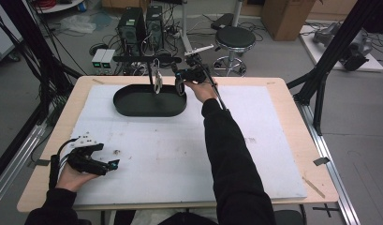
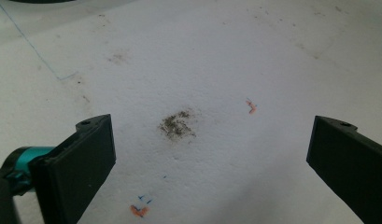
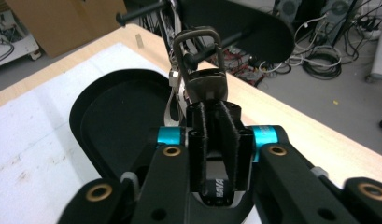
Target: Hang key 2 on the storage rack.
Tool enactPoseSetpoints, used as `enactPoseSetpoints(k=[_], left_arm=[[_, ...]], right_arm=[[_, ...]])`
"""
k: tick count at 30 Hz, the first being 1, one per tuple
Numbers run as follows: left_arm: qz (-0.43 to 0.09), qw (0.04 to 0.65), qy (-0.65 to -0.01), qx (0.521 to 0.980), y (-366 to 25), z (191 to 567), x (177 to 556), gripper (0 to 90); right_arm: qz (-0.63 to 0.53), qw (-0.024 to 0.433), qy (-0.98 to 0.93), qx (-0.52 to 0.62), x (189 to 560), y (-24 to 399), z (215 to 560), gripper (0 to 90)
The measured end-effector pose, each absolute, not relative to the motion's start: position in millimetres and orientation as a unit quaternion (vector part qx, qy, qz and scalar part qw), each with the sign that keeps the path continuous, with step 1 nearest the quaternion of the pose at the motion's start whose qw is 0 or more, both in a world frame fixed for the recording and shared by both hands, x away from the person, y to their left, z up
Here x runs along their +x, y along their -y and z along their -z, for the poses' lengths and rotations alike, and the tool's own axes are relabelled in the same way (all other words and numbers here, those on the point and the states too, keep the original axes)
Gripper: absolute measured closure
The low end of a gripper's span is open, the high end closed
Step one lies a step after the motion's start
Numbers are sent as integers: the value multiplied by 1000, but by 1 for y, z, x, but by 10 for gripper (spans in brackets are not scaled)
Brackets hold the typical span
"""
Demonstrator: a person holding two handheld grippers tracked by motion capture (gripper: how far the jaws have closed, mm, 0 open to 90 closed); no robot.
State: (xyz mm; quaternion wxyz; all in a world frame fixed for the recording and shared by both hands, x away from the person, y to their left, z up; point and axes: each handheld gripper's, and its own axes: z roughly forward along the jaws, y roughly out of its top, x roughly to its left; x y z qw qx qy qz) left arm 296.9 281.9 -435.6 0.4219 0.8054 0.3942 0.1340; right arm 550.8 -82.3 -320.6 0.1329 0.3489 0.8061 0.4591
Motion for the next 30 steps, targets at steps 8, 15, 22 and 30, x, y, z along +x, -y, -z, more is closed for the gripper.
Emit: enactPoseSetpoints(k=[8,15,22,30], left_arm=[[-134,426,-393,804,-283,434,296,17],[-133,428,-394,803,-282,434,295,17],[-132,428,-396,802,-282,435,295,17],[-132,427,-396,802,-282,435,295,17]], right_arm=[[-479,101,-799,349,553,84,322,437],[-500,34,-793,347,554,98,320,113],[-484,34,-806,340,546,106,314,6],[-476,61,-812,333,529,126,309,6]])
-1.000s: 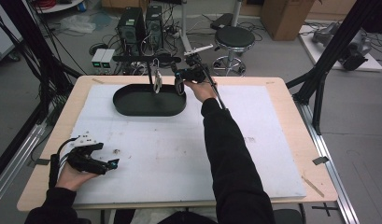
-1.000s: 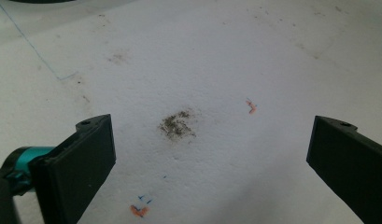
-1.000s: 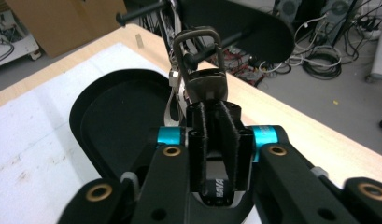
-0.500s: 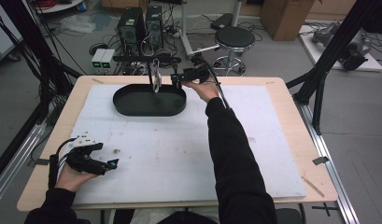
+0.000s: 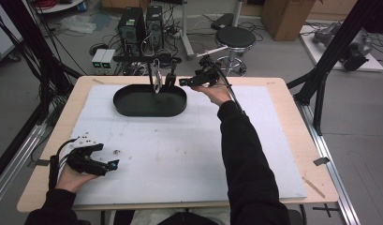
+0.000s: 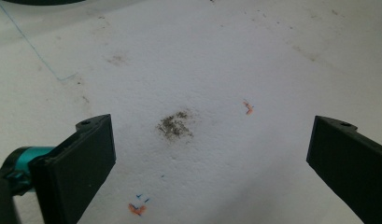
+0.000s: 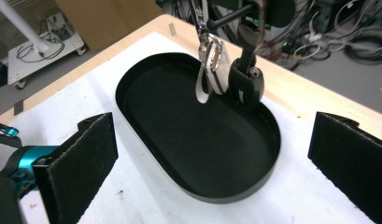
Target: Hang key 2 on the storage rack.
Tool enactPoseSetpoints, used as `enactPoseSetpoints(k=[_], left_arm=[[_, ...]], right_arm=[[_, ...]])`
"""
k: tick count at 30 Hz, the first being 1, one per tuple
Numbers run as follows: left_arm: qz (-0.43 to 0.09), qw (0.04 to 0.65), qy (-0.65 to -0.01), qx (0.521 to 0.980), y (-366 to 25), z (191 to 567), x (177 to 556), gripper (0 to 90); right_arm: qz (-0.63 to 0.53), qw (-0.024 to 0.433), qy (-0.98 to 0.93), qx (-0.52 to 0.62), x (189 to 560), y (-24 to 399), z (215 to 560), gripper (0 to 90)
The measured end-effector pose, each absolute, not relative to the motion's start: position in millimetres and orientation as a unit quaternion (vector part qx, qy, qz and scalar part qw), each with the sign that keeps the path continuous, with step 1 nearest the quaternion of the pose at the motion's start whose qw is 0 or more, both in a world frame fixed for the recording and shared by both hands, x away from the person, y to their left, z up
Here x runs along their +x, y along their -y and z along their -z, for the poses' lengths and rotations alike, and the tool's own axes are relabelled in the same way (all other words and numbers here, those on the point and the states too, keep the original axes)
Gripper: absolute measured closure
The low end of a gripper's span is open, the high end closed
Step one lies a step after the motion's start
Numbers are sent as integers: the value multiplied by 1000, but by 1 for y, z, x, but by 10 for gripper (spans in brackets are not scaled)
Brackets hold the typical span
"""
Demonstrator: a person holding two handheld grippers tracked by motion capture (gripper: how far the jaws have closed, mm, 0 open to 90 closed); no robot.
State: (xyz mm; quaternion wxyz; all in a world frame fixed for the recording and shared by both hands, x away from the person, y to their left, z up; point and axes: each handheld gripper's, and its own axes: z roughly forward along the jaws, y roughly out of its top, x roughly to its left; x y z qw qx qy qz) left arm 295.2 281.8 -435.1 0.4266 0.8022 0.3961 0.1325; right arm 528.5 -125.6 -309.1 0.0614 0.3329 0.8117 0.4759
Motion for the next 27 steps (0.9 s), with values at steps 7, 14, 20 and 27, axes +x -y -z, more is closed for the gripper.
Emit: enactPoseSetpoints(k=[7,14,20,27], left_arm=[[-131,425,-399,802,-282,435,295,17],[-133,423,-400,802,-282,436,296,17],[-135,422,-399,803,-282,436,296,17],[-135,421,-401,802,-282,437,295,17]], right_arm=[[-469,79,-814,335,510,149,310,6],[-471,96,-809,337,488,175,315,6],[-479,107,-801,343,469,198,319,7],[-488,117,-791,349,449,223,327,6]])
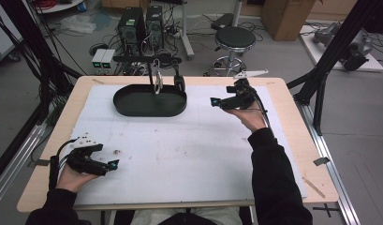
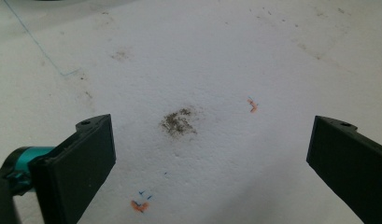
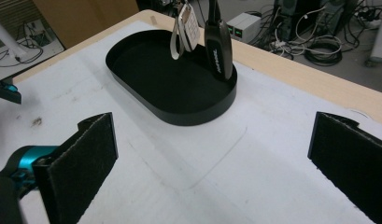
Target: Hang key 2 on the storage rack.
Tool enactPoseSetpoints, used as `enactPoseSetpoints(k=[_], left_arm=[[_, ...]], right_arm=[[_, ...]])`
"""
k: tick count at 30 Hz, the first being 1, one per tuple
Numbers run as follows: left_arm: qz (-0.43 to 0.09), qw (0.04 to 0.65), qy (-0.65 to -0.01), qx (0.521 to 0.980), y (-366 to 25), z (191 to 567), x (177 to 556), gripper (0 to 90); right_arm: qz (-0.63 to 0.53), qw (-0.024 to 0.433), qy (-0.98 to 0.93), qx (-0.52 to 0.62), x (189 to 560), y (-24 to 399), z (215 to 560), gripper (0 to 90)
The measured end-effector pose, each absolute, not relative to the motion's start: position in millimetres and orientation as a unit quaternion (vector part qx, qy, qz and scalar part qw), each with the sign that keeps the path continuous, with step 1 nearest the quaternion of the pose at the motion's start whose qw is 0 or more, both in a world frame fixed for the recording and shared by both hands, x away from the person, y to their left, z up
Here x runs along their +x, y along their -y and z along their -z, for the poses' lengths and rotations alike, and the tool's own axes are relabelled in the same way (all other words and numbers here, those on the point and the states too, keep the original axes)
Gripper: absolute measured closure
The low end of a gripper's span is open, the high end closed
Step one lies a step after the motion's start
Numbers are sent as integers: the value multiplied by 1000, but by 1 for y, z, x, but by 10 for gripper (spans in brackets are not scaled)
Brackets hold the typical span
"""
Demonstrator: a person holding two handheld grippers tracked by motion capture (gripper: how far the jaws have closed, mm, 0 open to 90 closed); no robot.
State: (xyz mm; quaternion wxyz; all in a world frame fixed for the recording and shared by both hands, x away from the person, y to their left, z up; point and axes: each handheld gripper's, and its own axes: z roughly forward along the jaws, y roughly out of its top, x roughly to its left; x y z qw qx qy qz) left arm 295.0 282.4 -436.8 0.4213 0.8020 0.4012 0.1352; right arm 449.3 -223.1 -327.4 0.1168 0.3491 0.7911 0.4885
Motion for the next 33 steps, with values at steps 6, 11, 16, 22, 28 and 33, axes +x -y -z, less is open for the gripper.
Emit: enactPoseSetpoints(k=[6,11,16,22,28,33], left_arm=[[-135,424,-405,799,-283,438,294,17],[-135,421,-406,800,-283,438,294,17],[-134,420,-406,800,-283,439,293,17],[-134,420,-408,799,-285,440,292,17],[-136,422,-409,797,-285,440,291,18],[-138,424,-410,796,-285,439,291,17]], right_arm=[[-497,129,-781,356,430,242,340,6],[-500,136,-776,360,415,255,347,7],[-496,145,-776,363,404,267,357,7],[-492,154,-773,369,393,283,370,7],[-484,165,-771,380,379,295,384,7],[-478,178,-772,379,367,305,397,6]])
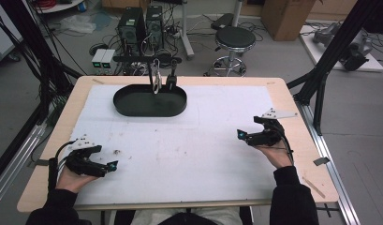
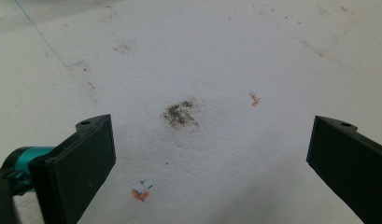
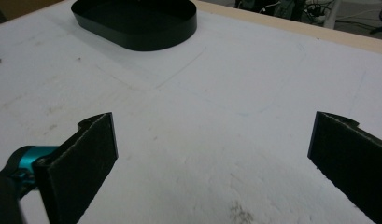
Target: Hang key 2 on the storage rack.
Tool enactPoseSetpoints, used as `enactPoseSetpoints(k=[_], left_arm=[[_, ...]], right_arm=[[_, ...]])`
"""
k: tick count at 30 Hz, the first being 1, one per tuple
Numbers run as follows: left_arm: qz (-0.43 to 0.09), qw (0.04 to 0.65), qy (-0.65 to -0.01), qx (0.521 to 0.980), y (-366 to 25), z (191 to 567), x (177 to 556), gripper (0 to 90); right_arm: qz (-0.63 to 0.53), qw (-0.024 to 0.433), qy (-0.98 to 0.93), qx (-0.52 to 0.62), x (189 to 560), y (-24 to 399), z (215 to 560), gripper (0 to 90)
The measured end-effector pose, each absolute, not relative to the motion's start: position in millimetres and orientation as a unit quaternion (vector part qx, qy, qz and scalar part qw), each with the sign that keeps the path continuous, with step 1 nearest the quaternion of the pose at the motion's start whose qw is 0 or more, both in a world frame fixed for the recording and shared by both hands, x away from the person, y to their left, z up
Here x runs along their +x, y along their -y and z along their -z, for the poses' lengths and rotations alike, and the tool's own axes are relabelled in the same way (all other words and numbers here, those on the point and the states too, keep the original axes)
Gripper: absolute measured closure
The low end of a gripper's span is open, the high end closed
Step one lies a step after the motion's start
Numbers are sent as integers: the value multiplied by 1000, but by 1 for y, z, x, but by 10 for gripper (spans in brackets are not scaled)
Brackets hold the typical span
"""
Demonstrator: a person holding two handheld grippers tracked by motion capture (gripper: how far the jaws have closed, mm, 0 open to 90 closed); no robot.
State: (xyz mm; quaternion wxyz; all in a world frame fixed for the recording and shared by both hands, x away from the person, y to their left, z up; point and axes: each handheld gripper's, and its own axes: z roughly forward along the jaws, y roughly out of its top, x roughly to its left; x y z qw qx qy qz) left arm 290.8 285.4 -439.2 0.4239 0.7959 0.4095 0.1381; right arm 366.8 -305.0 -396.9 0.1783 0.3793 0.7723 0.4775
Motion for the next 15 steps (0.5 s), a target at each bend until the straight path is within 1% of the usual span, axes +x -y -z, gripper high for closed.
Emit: enactPoseSetpoints(k=[7,15], left_arm=[[-138,425,-409,796,-285,439,290,17],[-138,426,-409,795,-286,439,291,17]], right_arm=[[-482,187,-767,379,348,318,406,6],[-479,185,-768,382,343,322,412,6]])
